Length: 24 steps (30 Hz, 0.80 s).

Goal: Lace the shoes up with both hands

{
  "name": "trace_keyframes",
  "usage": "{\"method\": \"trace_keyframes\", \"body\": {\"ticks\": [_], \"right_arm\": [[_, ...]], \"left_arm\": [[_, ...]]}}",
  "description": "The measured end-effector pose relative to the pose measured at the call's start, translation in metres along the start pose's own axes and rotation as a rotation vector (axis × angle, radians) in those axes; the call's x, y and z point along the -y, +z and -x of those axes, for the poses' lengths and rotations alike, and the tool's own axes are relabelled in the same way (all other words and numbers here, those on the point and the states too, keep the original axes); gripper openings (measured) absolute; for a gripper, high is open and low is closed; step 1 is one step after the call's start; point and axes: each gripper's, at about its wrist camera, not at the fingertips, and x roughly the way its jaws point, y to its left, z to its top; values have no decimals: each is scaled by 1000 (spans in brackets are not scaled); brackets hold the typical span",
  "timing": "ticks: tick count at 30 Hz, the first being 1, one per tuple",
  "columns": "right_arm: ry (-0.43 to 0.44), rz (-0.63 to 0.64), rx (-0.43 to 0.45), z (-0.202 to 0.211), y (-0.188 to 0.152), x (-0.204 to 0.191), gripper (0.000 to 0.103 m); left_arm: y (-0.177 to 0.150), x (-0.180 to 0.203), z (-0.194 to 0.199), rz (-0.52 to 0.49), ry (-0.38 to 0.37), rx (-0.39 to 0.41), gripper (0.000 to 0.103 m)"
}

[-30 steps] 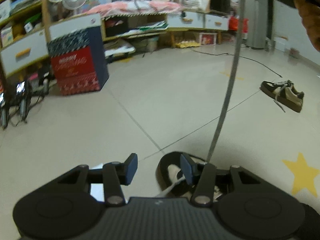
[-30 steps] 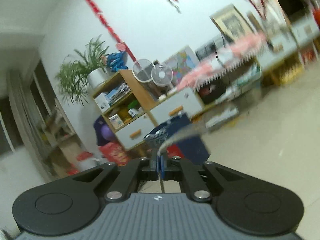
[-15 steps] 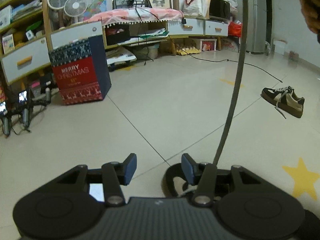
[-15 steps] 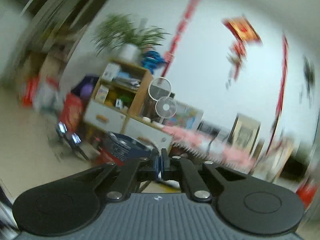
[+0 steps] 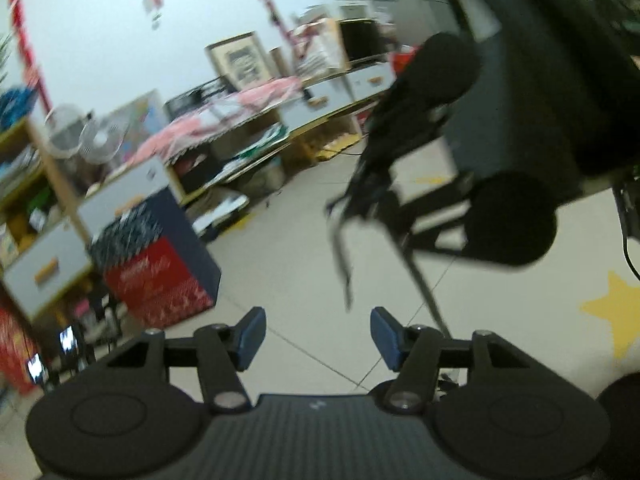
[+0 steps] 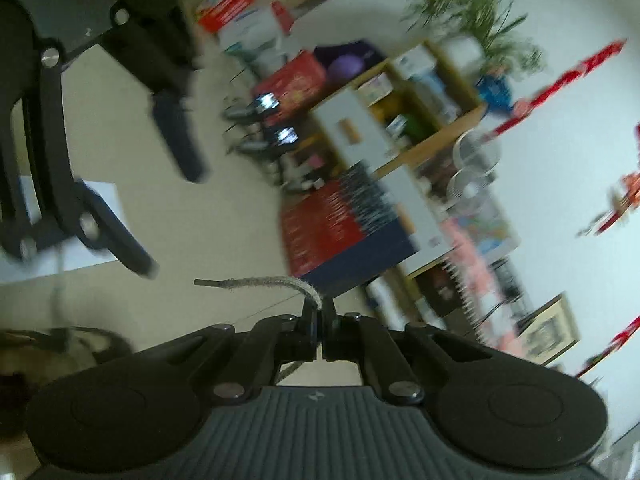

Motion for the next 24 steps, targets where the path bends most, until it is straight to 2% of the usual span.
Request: {"method": "trace_keyframes", "body": {"ticks": [3,5,8,11,12,13,14,16,20,23,24], "right_arm": [[76,-60,-61,-5,7,-6,3],[125,-119,-94,-9,12,-6,3],[189,-161,-124,-11,17,-8,3],[235,-198,-147,-11,24,-7,3],[246,-208,-149,-10,27,-6,3],[251,-212,-151,-9,28,-9,3],[253,-214,-154,-8,27,-12,3],[257,-208,-157,-7,29,-18,3],[265,-207,-122,-3,20,-30,3],[280,-267,-96,-1,16,-28,6],[287,-309,-99,-1,13,-25,16]], "left_arm": [[-1,17,-7,-98,15,-15,59],[-2,22,-11,-118,17,-27,56],[-3,28,-17,-135,13,-53,47],[-4,36,-22,-180,22,-65,34],[-4,36,-24,-171,20,-76,21],[-5,34,-26,-148,13,-93,6],[-6,31,-27,-126,13,-105,3],[-8,26,-28,-100,25,-119,3],[-12,19,-33,-35,-4,-152,3],[-21,-1,-40,165,-62,-172,3],[-27,-10,-42,252,-78,-176,3]]}}
